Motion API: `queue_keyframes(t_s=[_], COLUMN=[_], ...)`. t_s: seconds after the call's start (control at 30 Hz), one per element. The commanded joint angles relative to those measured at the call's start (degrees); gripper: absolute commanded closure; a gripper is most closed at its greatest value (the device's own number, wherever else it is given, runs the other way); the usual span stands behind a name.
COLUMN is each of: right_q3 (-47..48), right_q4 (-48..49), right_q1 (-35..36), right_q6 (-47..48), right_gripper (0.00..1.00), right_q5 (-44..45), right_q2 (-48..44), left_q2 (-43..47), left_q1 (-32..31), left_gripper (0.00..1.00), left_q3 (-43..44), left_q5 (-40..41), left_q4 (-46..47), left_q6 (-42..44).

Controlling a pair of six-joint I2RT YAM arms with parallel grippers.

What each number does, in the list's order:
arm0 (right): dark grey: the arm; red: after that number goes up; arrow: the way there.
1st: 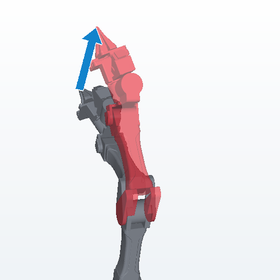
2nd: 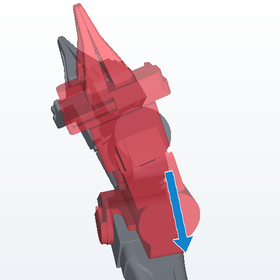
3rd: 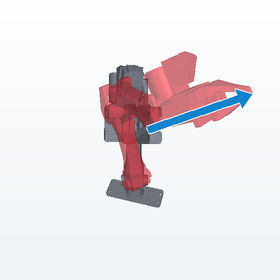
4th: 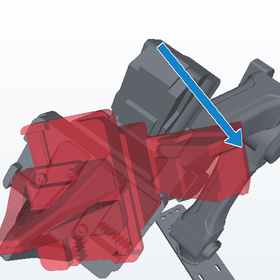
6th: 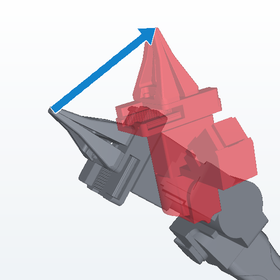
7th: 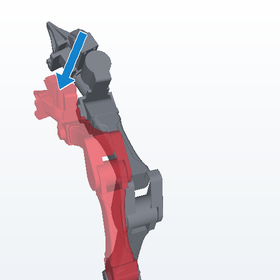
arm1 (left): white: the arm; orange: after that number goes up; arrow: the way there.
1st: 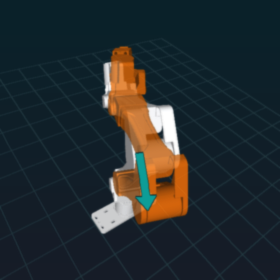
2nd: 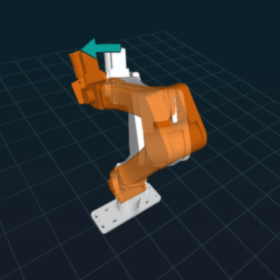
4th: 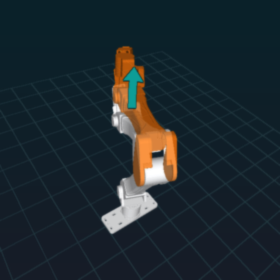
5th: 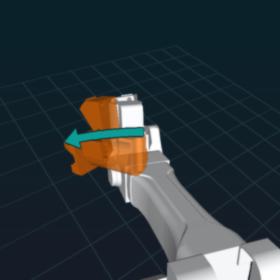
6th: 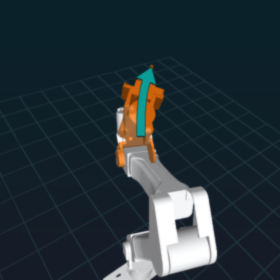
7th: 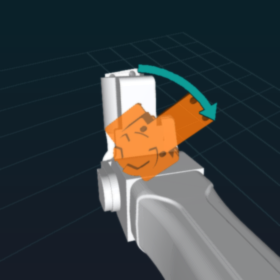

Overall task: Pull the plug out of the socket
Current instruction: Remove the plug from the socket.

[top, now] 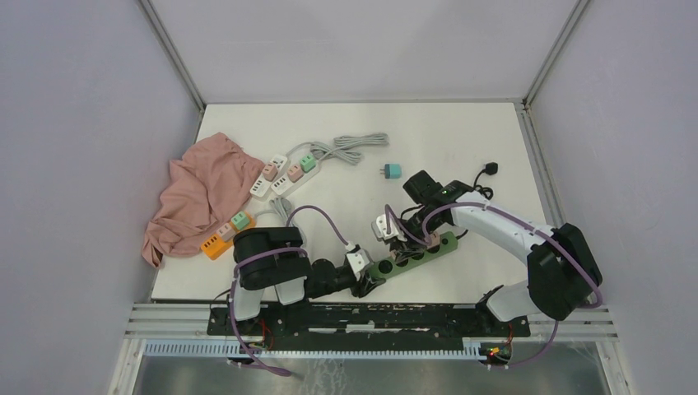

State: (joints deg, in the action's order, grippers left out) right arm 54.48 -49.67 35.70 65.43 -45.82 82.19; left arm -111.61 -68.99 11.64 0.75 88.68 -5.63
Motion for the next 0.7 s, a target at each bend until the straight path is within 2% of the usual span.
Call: queue_keyframes(t_s=[0.0,0.13,0.23,0.3,0.47,0.57,0.67], right_q3=[1.51,2.37,2.93,2.83,0.52,-0.25,1.43], right_q4=[-4.90,7.53,11.09,10.13,2.40,-2.67,-6.60], right_q1=[5.72,7.87,5.74,2.70,-2.38,-2.02,2.36], right_q6=[2.27,-14.36,-19.83,-18.24,-4.37,1.76,4.54], right_gripper=[1.00,1.00,1.00,1.00,1.00,1.00,1.00], right_q5=[-7.17,-6.66,-3.13,-0.79,2.07,-3.80,-7.11], right_q2=[-0.28,-0.04,0.34,0.68,-3.17,-3.93,-2.11], left_q2=[-0.65,-0.29,-0.14,-0.01,0.34,0.26,0.22], left_q1=[0.24,0.22,0.24,0.32,0.26,0.26,0.26], left_gripper=[0.97,0.97,0.97,0.97,0.97,0.97,0.97], left_q3=[-0.57,-0.40,0.08,0.35,0.23,0.31,0.53], left_q5=[0.83,0.80,0.63,0.44,0.43,0.35,0.14], left_q4=[4.94,3.61,2.31,1.44,0.85,0.94,0.94], left_q6=[-1.57,-1.56,-1.53,-1.51,-1.30,-1.22,-1.33])
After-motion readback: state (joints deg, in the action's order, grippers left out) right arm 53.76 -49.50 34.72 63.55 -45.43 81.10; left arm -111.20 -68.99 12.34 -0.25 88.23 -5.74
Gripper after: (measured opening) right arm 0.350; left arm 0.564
